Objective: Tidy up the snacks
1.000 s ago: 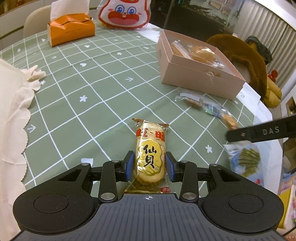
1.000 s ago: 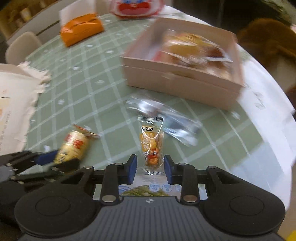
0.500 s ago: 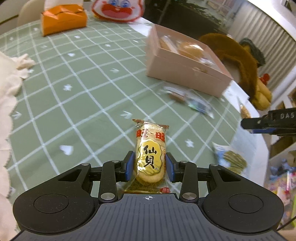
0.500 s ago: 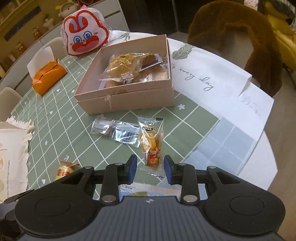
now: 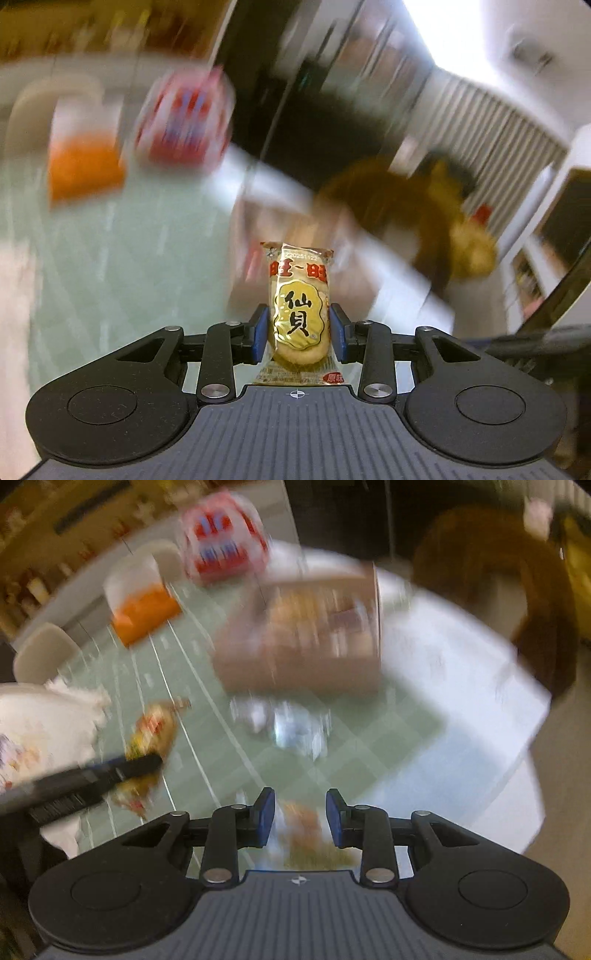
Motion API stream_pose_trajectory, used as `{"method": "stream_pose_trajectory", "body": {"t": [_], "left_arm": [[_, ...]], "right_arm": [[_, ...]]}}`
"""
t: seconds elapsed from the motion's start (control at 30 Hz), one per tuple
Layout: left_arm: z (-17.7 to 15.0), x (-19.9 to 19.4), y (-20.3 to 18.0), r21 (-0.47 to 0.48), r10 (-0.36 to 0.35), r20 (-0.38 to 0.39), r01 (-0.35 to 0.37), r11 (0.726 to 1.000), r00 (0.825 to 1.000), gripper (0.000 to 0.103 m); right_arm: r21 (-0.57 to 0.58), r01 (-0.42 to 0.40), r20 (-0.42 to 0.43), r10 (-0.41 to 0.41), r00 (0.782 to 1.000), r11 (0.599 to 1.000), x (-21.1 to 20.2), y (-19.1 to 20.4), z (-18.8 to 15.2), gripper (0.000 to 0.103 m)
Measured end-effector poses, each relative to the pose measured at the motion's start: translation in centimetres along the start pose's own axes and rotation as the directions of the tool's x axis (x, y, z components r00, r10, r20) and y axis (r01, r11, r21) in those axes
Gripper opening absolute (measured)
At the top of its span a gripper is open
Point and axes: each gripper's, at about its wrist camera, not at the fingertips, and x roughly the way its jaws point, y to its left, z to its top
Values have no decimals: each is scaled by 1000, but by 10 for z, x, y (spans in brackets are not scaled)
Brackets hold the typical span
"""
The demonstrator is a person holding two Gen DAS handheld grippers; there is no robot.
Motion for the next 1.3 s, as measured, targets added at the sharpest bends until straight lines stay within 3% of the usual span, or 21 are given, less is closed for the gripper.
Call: {"method": "stream_pose_trajectory", "body": {"t": [0.07,0.13,0.2,0.27,0.4,0.47,0.53,0.63,0.77,0.87,1.0,1.23,1.3], "left_arm": [[45,-6,-9,13,-48,63,47,999,997,40],[80,0,-14,1,-70,61,70,998,996,40],[100,13,-16,12,-43,50,43,999,998,40],[100,23,-15,-12,4,39,-4,1000,999,40],[56,43,-9,-58,6,-36,-8,998,999,40],[26,54,-5,-62,38,-99,-44,997,994,40],[-3,64,-1,-77,61,-163,-74,994,985,40],[-45,72,1,-76,99,-240,-121,990,966,40],[-79,73,2,-59,161,-299,-186,981,941,40],[-91,72,8,-73,191,-336,-228,971,922,40],[-103,69,18,-94,183,-371,-233,968,910,40],[-107,58,23,-113,174,-379,-232,966,909,40],[-108,59,22,-110,175,-376,-231,967,910,40]], "right_arm": [[-43,2,84,2,996,999,-18,3,34,30],[-69,-9,143,18,990,998,-27,4,69,30],[-83,-25,173,39,984,996,-27,3,95,30],[-92,-32,164,46,985,995,-19,0,109,30],[-123,-63,59,71,996,990,6,-11,91,35],[-151,-42,2,43,999,988,24,-16,68,56],[-153,-26,-78,14,997,988,44,-21,41,69],[-127,-9,-200,-16,980,992,71,-29,7,69],[-9,-7,-279,4,960,1000,91,-35,-28,78],[26,24,-299,-15,954,999,108,-30,-43,82],[-11,47,-245,-48,968,999,112,-15,-47,87],[-41,96,-219,-102,970,995,119,-6,-47,87],[-52,112,-211,-121,970,992,118,-3,-48,80]]}}
